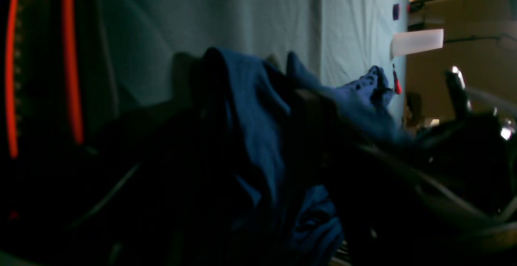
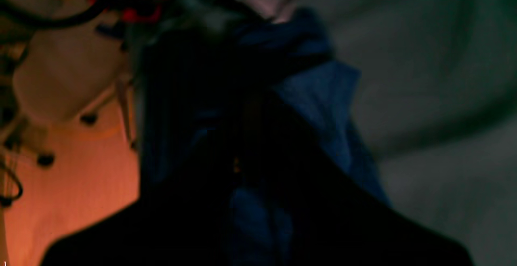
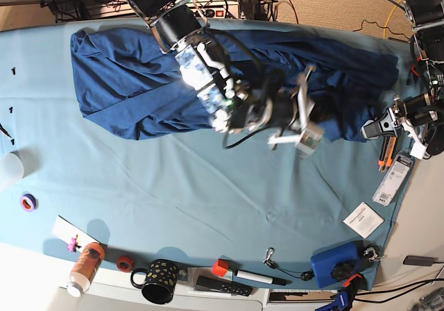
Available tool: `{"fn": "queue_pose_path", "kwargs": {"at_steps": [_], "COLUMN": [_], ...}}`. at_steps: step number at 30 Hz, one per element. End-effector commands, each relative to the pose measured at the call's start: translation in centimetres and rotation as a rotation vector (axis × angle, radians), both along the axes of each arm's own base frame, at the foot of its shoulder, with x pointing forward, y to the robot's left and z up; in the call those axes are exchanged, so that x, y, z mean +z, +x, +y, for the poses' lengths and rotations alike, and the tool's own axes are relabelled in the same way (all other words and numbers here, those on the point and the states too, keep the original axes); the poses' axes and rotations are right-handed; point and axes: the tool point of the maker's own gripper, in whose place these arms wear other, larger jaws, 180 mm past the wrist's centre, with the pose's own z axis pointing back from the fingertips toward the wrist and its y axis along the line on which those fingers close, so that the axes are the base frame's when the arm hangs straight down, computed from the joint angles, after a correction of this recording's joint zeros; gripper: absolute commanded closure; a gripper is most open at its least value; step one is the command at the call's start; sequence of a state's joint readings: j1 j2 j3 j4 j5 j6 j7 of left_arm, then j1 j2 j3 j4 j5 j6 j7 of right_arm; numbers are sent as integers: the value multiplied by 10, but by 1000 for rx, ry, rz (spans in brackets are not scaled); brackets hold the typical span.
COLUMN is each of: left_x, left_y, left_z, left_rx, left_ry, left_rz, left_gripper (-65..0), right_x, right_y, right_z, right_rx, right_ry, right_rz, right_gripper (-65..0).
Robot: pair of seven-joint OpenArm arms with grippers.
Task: Layout the t-shirt on the table in an organized manner, then fold the t-shirt properly
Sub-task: 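Release the shirt and move the right gripper back to the collar end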
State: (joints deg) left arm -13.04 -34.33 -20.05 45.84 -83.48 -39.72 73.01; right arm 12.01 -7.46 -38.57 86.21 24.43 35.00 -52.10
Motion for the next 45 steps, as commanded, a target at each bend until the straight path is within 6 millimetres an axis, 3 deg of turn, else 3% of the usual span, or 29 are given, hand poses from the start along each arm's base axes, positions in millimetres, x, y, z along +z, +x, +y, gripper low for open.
{"fn": "queue_pose_path", "kwargs": {"at_steps": [1, 8, 14, 17, 18, 23, 28, 32, 35, 40, 45], "left_x": [18, 18, 18, 18, 18, 19, 24, 34, 44, 40, 29], "left_y": [12, 12, 12, 12, 12, 14, 21, 27, 30, 14, -6], "left_z": [11, 11, 11, 11, 11, 12, 15, 22, 34, 40, 53], "left_rx": [21, 21, 21, 21, 21, 30, 57, 82, 126, 79, 73], "left_ry": [7, 7, 7, 7, 7, 5, 1, -5, -15, 3, 37], "left_rz": [-59, -58, -58, -58, -58, -65, -92, -120, -152, -103, -36], "left_gripper": [-279, -279, -280, -280, -280, -280, -280, -280, -280, -308, -337], "right_x": [19, 20, 11, 11, 10, 14, 55, 100, 112, 95, 68], "right_y": [0, -21, -14, -13, -13, -8, 10, 49, 79, 109, 105], "right_z": [11, 26, 21, 21, 20, 19, 11, -23, -62, -130, -177], "right_rx": [22, 94, 80, 77, 76, 65, 10, -199, -377, -619, -738], "right_ry": [56, 65, 2, 2, -4, -11, 18, 51, 33, 27, 64], "right_rz": [-32, -46, -90, -89, -93, -135, -288, -377, -380, -283, -165], "right_gripper": [0, 0, 0, -265, -318, -327, -326, -326, -326, -326, -326]}}
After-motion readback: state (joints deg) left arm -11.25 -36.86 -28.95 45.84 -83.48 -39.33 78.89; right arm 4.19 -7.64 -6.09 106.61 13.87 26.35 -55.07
